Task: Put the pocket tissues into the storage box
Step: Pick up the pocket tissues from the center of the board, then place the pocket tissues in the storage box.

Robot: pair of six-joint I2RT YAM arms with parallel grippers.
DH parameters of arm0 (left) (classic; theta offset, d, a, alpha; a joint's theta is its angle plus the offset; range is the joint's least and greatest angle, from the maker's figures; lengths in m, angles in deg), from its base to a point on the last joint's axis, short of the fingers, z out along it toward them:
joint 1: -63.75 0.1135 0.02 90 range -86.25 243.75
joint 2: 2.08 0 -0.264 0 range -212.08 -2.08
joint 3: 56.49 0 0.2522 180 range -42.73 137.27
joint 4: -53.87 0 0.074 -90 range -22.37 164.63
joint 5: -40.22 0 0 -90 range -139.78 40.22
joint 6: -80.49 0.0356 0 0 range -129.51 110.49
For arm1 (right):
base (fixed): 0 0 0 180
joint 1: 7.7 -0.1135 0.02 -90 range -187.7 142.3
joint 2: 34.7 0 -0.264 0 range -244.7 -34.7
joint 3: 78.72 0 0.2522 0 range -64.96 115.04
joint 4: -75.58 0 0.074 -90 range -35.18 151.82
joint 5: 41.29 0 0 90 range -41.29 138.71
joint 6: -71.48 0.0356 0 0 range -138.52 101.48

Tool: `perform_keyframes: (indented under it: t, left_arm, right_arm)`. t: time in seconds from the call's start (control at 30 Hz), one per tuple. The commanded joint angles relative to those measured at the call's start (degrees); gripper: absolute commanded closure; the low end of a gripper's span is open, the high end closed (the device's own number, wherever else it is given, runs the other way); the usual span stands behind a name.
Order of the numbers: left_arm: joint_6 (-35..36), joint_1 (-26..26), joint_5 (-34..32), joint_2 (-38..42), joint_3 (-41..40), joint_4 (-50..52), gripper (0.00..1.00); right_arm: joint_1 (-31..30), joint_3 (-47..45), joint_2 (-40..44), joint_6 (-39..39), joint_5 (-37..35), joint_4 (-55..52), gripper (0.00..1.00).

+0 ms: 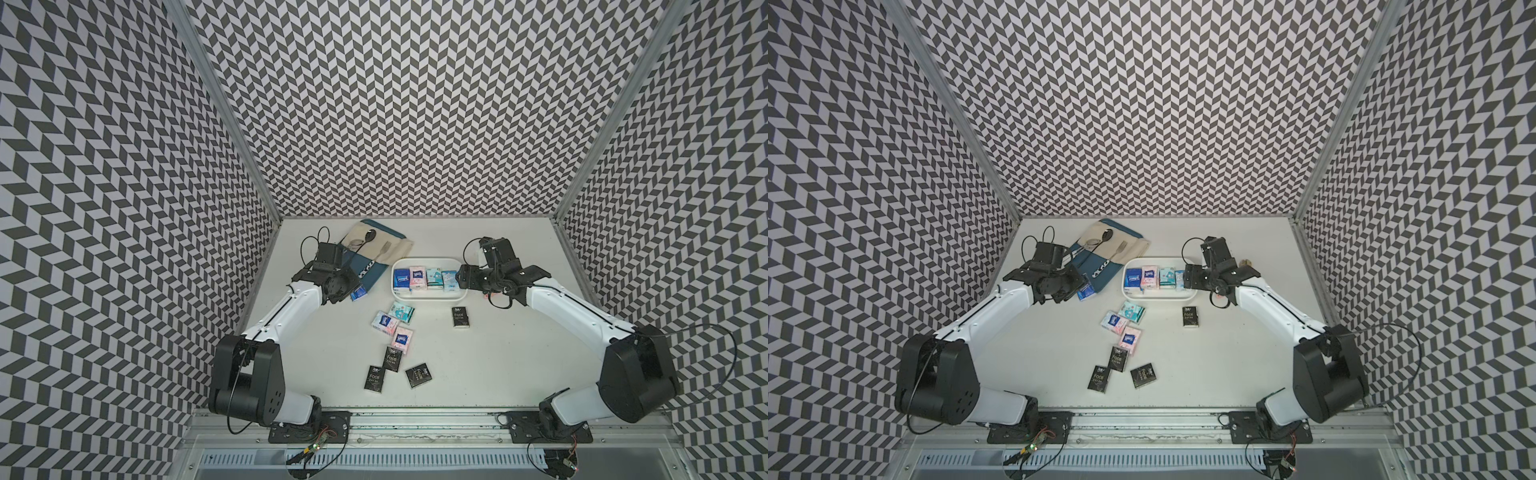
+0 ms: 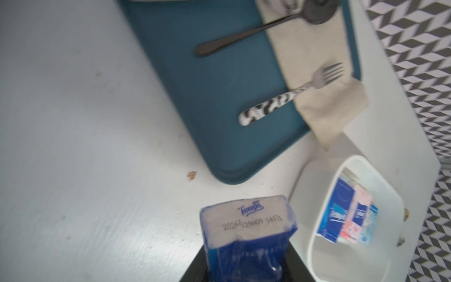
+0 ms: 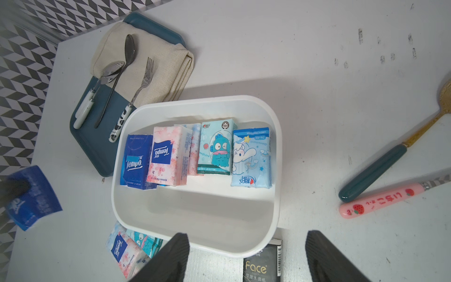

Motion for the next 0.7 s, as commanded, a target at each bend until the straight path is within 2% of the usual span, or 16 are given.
perform_keyframes:
  t: [0.0, 0.27, 0.53, 0.67]
  left_arm:
    - [5.62, -2.92, 3.68, -2.8, 5.92, -1.47, 0.59]
    - [9.04, -12.95, 2.87, -14.27, 22.65, -1.16, 0.57]
    - [11.35, -21.51, 5.08, -31.08, 40.1, 2.98, 0.56]
    - [11.08, -24.09, 4.37, -36.9, 44.43, 3.58, 0.56]
  right_arm:
    - [0.46, -0.28, 0.07, 1.31, 0.24, 2.71, 0.2]
    - [1.66, -1.82, 1.53, 2.81, 0.31, 2.75, 0.2]
    - [5.65, -4.72, 4.68, 3.81, 0.85, 2.75, 0.2]
    - [6.91, -5.71, 6.39, 3.48, -0.09, 2.4, 0.2]
